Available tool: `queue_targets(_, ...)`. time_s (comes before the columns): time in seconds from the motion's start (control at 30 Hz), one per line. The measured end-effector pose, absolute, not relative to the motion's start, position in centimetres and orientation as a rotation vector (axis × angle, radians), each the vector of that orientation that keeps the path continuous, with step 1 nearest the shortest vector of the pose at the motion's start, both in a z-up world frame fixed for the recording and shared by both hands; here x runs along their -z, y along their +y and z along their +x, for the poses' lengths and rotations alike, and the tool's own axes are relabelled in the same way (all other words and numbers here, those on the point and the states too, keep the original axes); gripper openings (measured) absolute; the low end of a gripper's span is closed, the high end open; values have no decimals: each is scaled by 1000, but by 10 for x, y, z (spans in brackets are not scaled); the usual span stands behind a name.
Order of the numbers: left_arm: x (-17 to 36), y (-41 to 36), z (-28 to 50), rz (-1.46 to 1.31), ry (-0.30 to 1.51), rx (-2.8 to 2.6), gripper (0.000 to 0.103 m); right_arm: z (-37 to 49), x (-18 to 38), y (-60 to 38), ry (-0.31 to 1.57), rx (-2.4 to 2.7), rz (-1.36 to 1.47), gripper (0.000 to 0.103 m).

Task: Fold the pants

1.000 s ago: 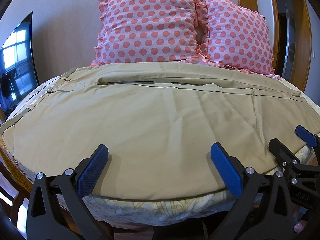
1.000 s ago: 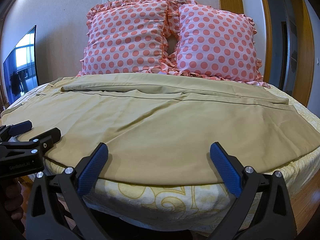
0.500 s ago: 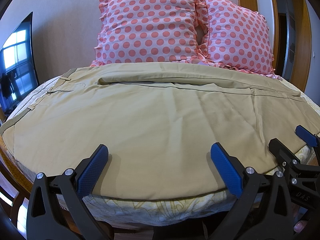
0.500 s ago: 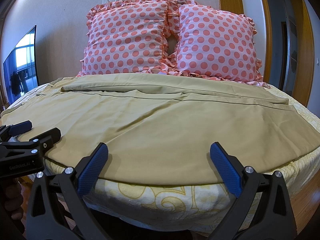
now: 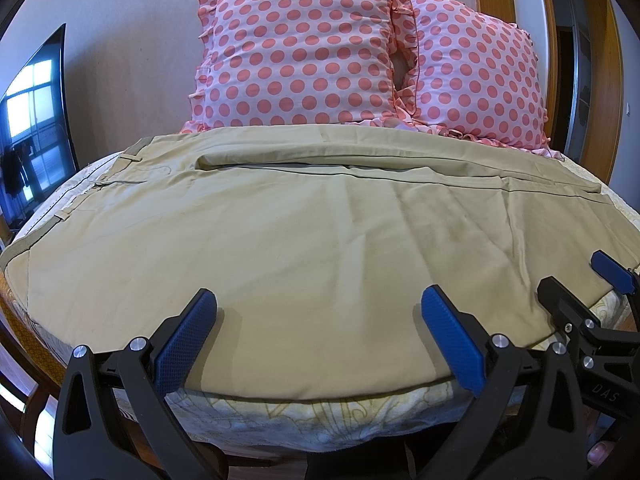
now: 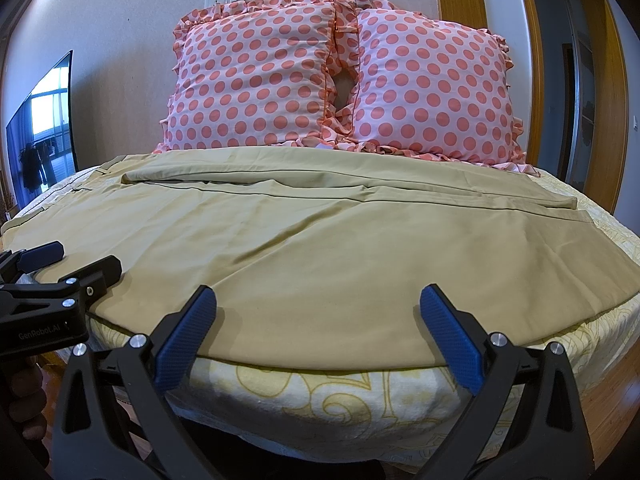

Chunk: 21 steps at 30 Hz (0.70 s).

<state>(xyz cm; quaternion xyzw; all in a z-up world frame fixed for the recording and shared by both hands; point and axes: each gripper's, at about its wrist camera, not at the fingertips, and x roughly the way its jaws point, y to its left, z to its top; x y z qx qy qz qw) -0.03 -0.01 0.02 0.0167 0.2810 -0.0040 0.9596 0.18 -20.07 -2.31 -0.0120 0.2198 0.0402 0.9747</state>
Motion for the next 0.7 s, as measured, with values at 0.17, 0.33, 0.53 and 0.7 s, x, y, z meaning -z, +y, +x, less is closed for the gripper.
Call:
queue_targets(0.17, 0, 0, 0, 34, 569, 8, 102, 2, 23, -201, 443, -81, -24, 101)
queue_targets(0.33, 0, 0, 0, 34, 569, 8, 102, 1, 22, -200, 442, -81, -24, 101)
queue_targets(0.53, 0, 0, 0, 34, 568, 8, 102, 2, 23, -200, 442, -81, -24, 101)
queue_targets(0.7, 0, 0, 0, 34, 569, 8, 102, 2, 24, -200, 442, -81, -20, 101)
